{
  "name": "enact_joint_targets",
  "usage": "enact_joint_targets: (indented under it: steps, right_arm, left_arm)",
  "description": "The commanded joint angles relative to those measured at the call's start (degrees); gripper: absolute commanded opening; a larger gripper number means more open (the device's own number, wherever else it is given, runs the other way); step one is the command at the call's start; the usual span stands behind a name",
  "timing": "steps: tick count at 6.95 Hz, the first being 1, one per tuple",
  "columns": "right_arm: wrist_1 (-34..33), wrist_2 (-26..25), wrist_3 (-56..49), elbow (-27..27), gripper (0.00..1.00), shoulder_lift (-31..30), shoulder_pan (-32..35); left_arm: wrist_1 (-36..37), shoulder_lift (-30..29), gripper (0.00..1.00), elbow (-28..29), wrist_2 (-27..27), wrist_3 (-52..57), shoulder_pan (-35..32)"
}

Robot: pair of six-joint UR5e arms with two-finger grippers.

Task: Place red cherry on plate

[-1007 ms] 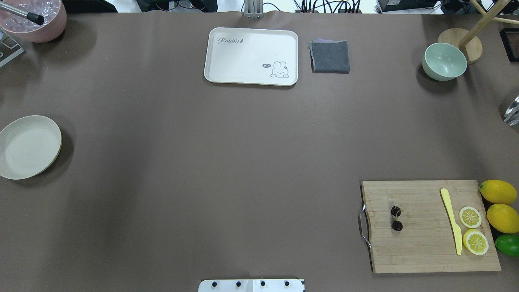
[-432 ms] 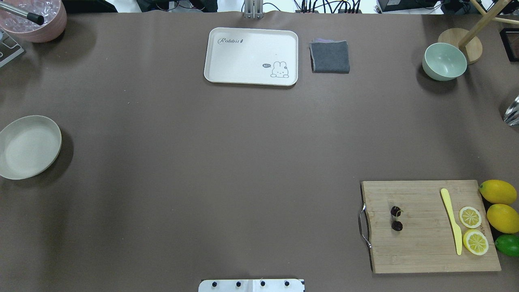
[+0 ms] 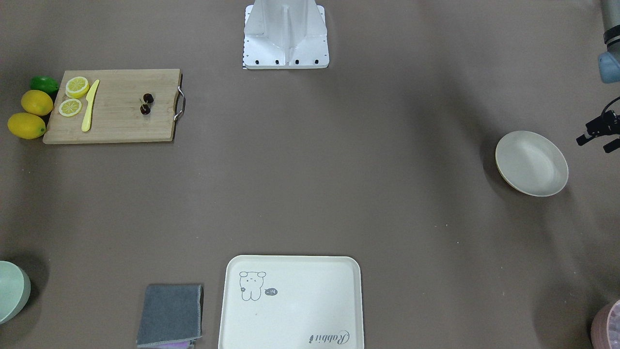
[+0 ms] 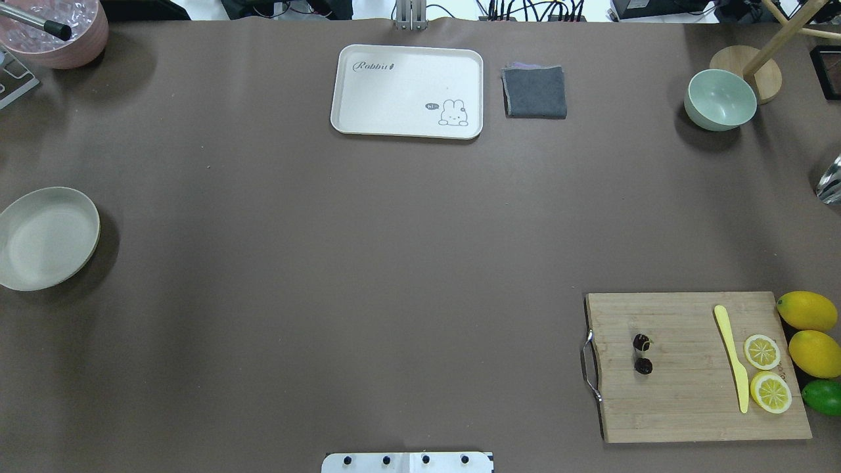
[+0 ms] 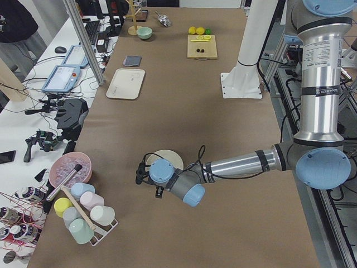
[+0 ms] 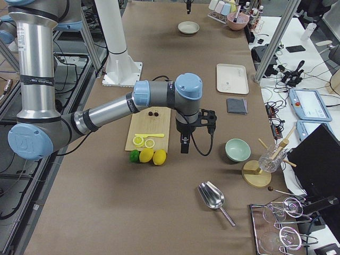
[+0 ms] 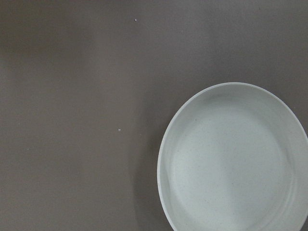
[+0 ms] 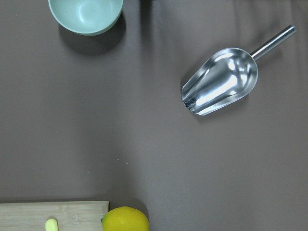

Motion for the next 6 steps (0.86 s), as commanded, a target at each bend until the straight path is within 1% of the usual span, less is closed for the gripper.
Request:
enact_joint_targets:
  steps: [1,3,4,6]
  right_arm:
    - [0.0,-0.1,0.0,0.1,1.00,0.0,0.0]
    - [-0.1,-0.2,-0.1,0.0,1.00,0.4,0.0]
    - [-0.1,-0.2,-0.1,0.0,1.00,0.4,0.0]
    - [-0.1,-0.1,-0.1,0.2,1.00,-0.1,0.0]
  left_arm:
    - [-1.3,-4.1,0.96,3.0,4.5,-4.4,4.0]
    - [-7.6,-3.9,0.93,3.5,5.8,-10.5,7.8]
    - [-10.8,-3.4,0.92,3.8,9.0,-10.7,10.3]
    - [-14.2,-2.1,0.92,4.3,9.5,-10.7,11.3]
